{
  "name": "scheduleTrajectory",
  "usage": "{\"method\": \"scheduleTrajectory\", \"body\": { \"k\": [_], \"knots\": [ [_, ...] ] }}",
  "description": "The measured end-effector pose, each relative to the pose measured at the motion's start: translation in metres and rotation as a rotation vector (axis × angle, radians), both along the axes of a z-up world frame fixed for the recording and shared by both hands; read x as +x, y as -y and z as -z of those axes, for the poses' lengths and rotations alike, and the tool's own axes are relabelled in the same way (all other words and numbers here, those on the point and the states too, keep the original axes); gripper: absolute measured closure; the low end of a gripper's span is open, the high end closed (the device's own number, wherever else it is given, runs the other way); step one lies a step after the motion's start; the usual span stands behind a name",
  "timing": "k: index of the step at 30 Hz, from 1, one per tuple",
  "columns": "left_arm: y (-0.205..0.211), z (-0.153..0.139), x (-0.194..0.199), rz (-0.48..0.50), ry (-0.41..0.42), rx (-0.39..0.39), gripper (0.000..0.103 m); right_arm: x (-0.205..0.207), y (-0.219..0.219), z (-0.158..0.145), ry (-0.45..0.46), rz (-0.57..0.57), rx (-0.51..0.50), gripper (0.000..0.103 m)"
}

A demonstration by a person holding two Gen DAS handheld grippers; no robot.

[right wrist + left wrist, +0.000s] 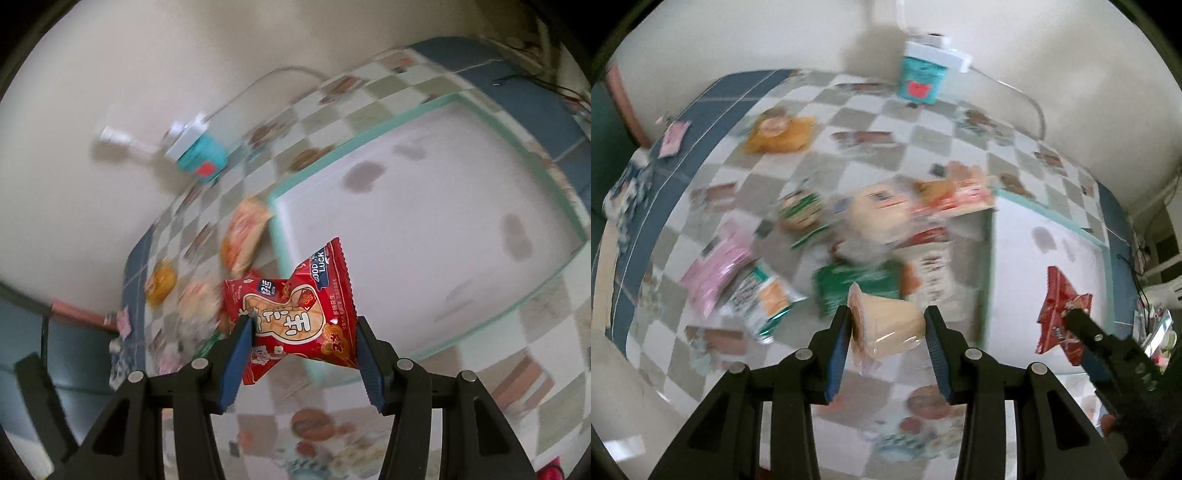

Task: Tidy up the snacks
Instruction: 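Carry the jelly cup and red chip bag over the white tray with both grippers, then open both grippers to drop the jelly cup and chip bag in the tray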

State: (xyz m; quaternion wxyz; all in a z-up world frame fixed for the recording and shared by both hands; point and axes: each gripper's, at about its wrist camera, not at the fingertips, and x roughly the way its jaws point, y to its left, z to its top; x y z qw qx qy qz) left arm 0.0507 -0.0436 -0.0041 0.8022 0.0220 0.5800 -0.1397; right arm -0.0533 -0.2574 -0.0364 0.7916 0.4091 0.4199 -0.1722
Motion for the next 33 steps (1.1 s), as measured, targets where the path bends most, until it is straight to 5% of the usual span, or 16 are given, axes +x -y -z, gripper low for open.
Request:
{"method": "scheduleTrajectory", "body": {
  "k": [18,28,33],
  "knots": [
    [0.182,0.049,0.020,0.142,-0.034,-0.013,0.061,-0.013,0.123,0.024,-0.078,0.252,-0.056,0.046],
    [0.201,0.066,0.030,0.162,0.010,0.009,0.060,-0.001,0.146,0.039,-0.138,0.276,-0.142,0.043],
    [0.190,0.053,0.032,0.135,0.016,0.005,0.043,0.001,0.140,0.032,-0.134,0.257,-0.161,0.039]
  ]
}}
